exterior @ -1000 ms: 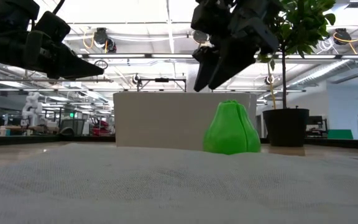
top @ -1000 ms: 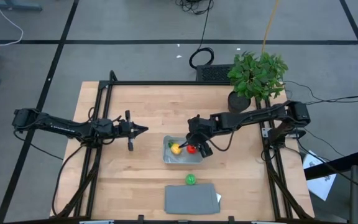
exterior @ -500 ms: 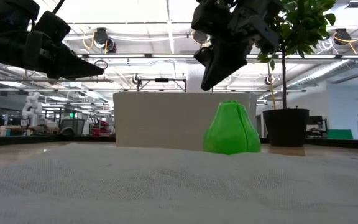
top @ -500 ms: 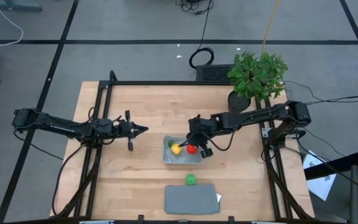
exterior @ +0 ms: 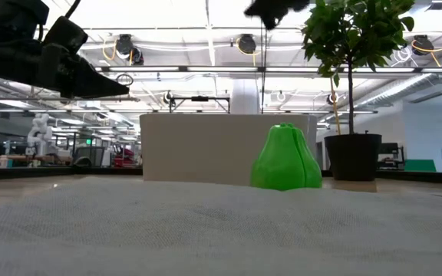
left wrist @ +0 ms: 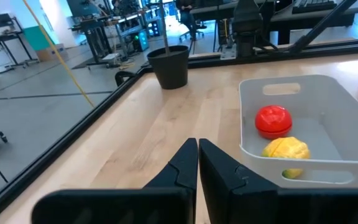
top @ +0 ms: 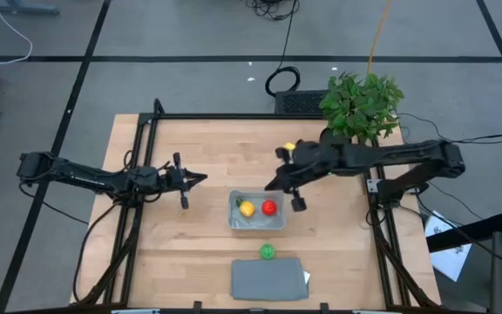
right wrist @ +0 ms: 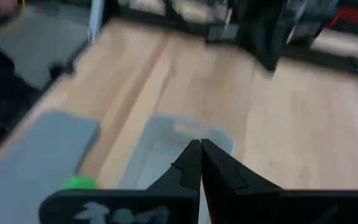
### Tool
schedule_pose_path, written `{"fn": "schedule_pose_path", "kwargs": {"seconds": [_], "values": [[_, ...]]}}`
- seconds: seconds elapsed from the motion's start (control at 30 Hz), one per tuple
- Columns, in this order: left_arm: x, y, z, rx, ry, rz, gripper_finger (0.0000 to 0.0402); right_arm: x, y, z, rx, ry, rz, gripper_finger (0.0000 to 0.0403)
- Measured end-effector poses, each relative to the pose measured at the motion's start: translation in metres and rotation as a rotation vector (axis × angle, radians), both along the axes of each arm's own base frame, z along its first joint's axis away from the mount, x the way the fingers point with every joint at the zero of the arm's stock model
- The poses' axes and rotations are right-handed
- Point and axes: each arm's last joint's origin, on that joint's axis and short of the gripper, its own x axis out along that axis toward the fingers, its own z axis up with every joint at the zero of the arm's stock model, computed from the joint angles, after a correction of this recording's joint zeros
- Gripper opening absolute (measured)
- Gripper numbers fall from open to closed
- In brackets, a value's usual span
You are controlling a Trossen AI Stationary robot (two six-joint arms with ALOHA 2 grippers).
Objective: Pick and placing Produce into tupperware
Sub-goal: Put the green pear into the gray bin
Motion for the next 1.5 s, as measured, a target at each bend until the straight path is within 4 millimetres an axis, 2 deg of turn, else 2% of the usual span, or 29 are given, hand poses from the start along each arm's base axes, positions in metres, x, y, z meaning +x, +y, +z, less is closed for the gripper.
{"fn": "schedule_pose_path", "kwargs": {"seconds": [0.23,0.37,0.47,0.6,0.83,1.13,1.5], "values": [[0.000,0.000,0.000,-0.002,0.001,0.001,0.0019,-0.036,-0.001,0.041,0.028,-0.183,-0.022,0.0000],[0.000,0.000,-0.001,-0.002,0.006,0.001,0.0019,-0.062,-0.005,0.044,0.053,-0.265,-0.159,0.0000],[0.000,0.000,-0.001,-0.003,0.006,0.001,0.0019,-0.086,-0.008,0.034,0.038,-0.277,-0.234,0.0000],[0.000,0.000,-0.001,-0.006,0.006,0.001,0.0019,-0.113,-0.006,0.018,0.130,-0.386,-0.240,0.0000],[0.000,0.000,-0.001,-0.006,0.008,0.001,0.0019,-0.145,0.001,-0.032,0.292,-0.500,-0.229,0.0000],[0.000,0.000,-0.002,-0.017,0.021,0.003,0.0019,-0.169,0.008,-0.069,0.270,-0.529,-0.337,0.0000],[-0.001,0.000,-0.003,-0.031,0.028,0.005,0.0019,-0.180,0.006,-0.112,0.137,-0.573,-0.341,0.0000]]}}
